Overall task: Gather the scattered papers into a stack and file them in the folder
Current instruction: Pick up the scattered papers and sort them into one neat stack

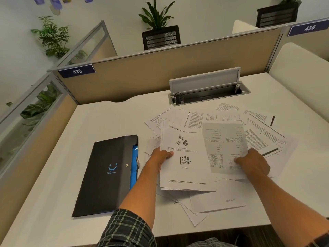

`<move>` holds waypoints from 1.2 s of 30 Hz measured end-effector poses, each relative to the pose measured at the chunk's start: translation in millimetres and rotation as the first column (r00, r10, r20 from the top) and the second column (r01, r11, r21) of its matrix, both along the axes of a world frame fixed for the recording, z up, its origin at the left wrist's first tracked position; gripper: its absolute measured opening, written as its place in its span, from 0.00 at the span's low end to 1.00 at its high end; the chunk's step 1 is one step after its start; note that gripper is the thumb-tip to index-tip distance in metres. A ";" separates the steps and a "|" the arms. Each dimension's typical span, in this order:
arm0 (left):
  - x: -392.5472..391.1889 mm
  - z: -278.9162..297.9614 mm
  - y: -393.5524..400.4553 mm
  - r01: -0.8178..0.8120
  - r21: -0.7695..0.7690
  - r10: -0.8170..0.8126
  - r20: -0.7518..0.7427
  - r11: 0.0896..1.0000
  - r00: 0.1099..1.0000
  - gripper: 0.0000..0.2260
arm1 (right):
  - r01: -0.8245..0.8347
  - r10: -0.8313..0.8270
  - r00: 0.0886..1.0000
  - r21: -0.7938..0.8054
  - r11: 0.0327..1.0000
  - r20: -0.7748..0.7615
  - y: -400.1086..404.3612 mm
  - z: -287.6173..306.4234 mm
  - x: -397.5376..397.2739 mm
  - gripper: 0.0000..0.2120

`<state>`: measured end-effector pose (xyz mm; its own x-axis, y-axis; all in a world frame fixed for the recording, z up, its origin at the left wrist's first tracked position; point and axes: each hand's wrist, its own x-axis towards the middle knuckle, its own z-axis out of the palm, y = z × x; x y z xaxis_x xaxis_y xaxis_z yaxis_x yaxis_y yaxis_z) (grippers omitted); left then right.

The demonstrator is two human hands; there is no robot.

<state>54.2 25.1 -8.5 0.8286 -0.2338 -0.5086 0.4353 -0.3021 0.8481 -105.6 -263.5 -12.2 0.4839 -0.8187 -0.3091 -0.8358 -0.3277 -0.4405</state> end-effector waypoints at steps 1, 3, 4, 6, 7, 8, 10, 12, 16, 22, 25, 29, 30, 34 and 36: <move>0.2 0.0 0.6 0.000 0.009 0.000 0.003 1.000 1.000 0.21 | 0.001 0.001 0.998 -0.023 1.000 0.057 0.9 -0.3 0.4 0.12; 1.4 -0.1 1.8 -0.002 0.028 0.001 0.015 1.000 1.000 0.21 | 0.022 -0.017 0.982 -0.025 0.999 0.189 0.7 1.0 4.5 0.09; 1.9 -0.6 2.3 -0.004 0.034 0.003 0.022 0.999 1.000 0.21 | 0.051 -0.042 0.966 -0.029 0.998 0.257 -1.0 2.3 7.2 0.11; 2.5 -1.1 3.0 -0.008 0.047 0.007 0.034 0.999 0.999 0.22 | 0.124 -0.105 0.895 -0.014 0.992 0.434 -5.9 5.5 13.1 0.13; 2.5 -1.5 3.4 -0.010 0.054 0.008 0.042 0.998 0.999 0.22 | 0.144 -0.130 0.830 0.017 0.989 0.542 -7.5 8.3 15.9 0.14; 2.7 -2.2 3.9 -0.012 0.059 0.009 0.050 0.998 0.999 0.22 | 0.151 -0.147 0.753 0.048 0.987 0.641 -8.2 12.0 18.3 0.14; 2.5 -3.8 5.4 -0.013 0.062 0.009 0.061 0.998 0.998 0.22 | 0.157 -0.180 0.595 0.106 0.982 0.784 -7.2 23.0 22.7 0.13; 2.5 -4.1 6.9 -0.008 0.064 0.003 0.074 0.998 0.997 0.22 | 0.162 -0.248 0.435 0.196 0.967 0.866 -4.7 35.2 27.7 0.11; 3.8 -1.6 8.9 -0.021 0.043 0.017 0.079 0.999 0.997 0.21 | -0.021 -0.305 0.338 0.331 0.943 0.890 0.9 46.2 36.7 0.06; 7.3 11.1 14.8 -0.082 -0.054 0.084 0.052 0.995 0.995 0.17 | -0.266 -0.188 0.603 0.417 0.869 0.775 24.9 30.9 42.0 0.04; 10.5 16.1 19.8 -0.070 -0.137 0.073 0.021 0.988 0.997 0.15 | -0.387 -0.055 0.746 0.499 0.775 0.664 36.8 22.1 42.9 0.11; 12.9 20.4 23.1 -0.026 -0.228 0.032 0.023 0.973 0.999 0.16 | -0.420 -0.048 0.784 0.585 0.694 0.619 48.3 18.5 47.0 0.25; 13.1 21.3 23.2 -0.016 -0.237 0.022 0.023 0.971 0.999 0.16 | -0.440 -0.053 0.780 0.607 0.661 0.623 50.6 17.7 47.7 0.28; 16.1 24.4 19.5 0.010 -0.247 0.002 0.046 0.969 0.999 0.15 | -0.585 -0.003 0.714 0.598 0.548 0.700 58.6 10.7 51.7 0.24; 17.4 27.9 14.4 -0.005 -0.201 0.017 0.054 0.980 0.998 0.13 | -0.574 -0.048 0.708 0.614 0.543 0.705 61.4 6.9 55.1 0.25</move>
<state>71.5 39.6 19.4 0.8571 -0.3171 -0.4060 0.3887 -0.1191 0.9136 -50.4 -202.1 -5.4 0.9396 -0.2084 -0.2716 -0.2223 0.2318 -0.9470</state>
